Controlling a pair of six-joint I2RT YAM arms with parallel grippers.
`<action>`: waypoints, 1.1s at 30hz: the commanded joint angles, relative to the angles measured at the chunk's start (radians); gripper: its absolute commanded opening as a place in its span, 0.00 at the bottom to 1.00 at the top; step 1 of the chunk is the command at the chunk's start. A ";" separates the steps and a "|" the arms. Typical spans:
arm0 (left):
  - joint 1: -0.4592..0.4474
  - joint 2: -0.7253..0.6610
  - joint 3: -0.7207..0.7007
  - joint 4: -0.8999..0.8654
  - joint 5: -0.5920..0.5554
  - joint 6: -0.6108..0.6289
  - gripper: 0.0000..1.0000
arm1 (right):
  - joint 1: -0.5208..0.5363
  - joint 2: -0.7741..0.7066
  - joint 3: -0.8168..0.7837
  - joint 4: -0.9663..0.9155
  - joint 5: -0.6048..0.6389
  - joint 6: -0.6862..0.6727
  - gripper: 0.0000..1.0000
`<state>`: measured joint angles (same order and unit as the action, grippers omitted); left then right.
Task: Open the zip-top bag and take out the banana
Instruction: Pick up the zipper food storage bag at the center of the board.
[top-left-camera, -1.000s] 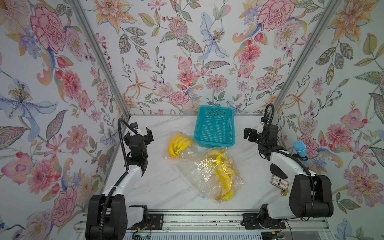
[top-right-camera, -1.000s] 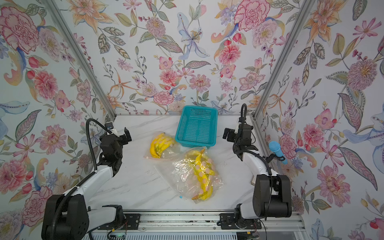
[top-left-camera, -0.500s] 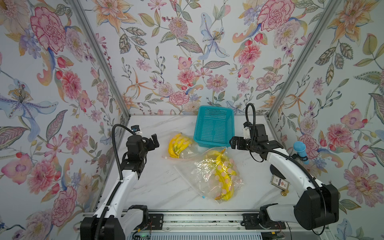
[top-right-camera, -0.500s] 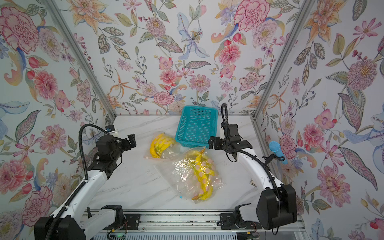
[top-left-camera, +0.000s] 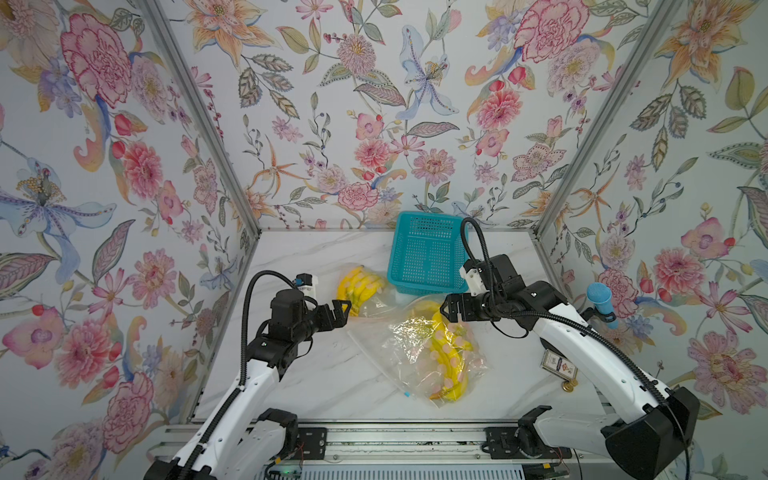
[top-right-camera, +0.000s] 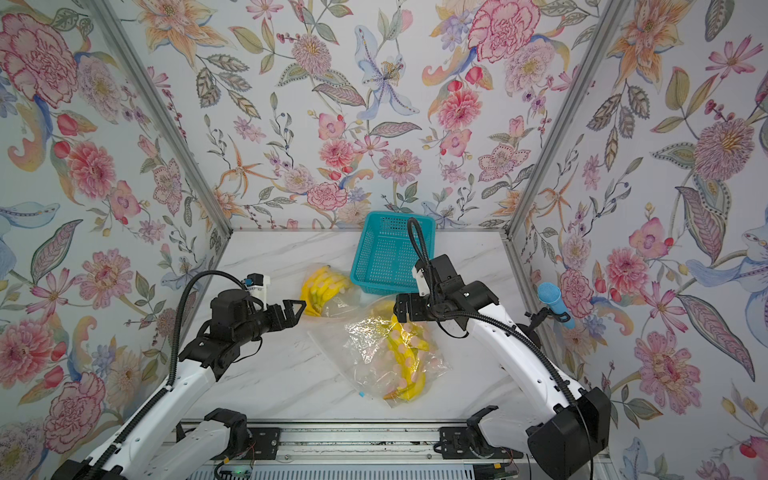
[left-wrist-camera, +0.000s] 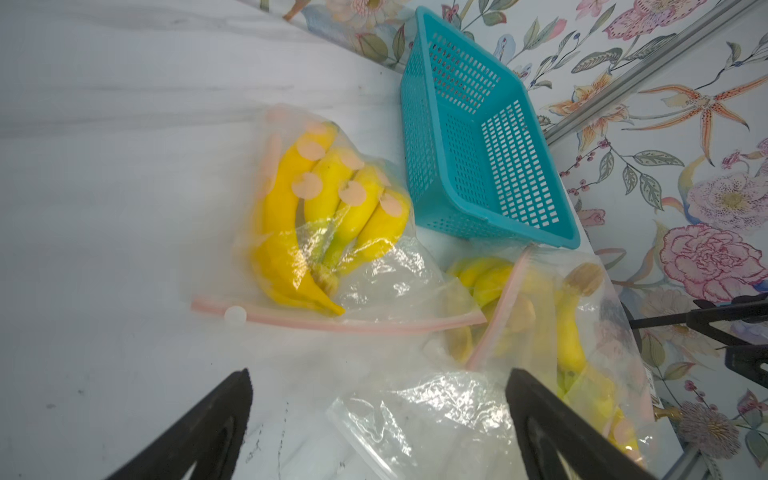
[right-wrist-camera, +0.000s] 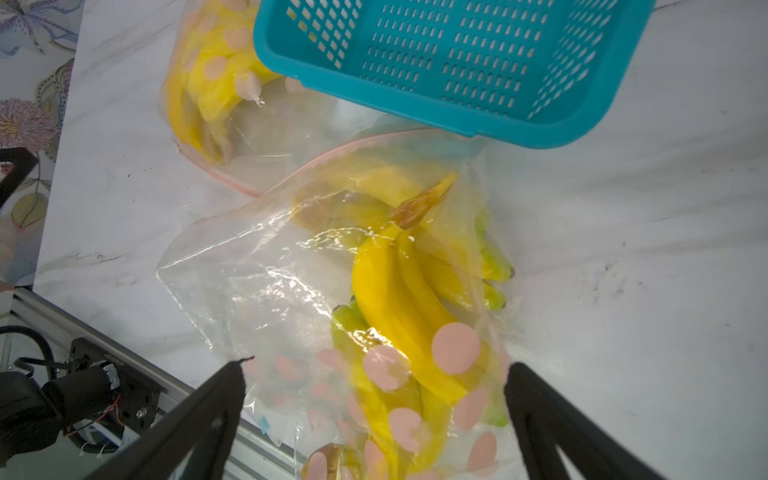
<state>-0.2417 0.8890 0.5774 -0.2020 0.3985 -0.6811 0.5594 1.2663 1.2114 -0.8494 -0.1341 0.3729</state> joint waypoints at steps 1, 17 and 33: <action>-0.011 -0.064 -0.107 -0.041 0.112 -0.139 0.99 | 0.051 0.033 0.031 -0.068 0.039 0.046 1.00; -0.145 -0.168 -0.471 0.286 0.159 -0.525 0.99 | 0.207 0.030 -0.011 -0.022 0.068 0.165 1.00; -0.453 0.145 -0.403 0.621 -0.109 -0.674 0.86 | 0.234 -0.158 -0.110 -0.028 0.026 0.221 0.94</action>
<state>-0.6552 1.0252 0.1337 0.3832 0.3767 -1.3258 0.7811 1.1580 1.1275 -0.8597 -0.1013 0.5529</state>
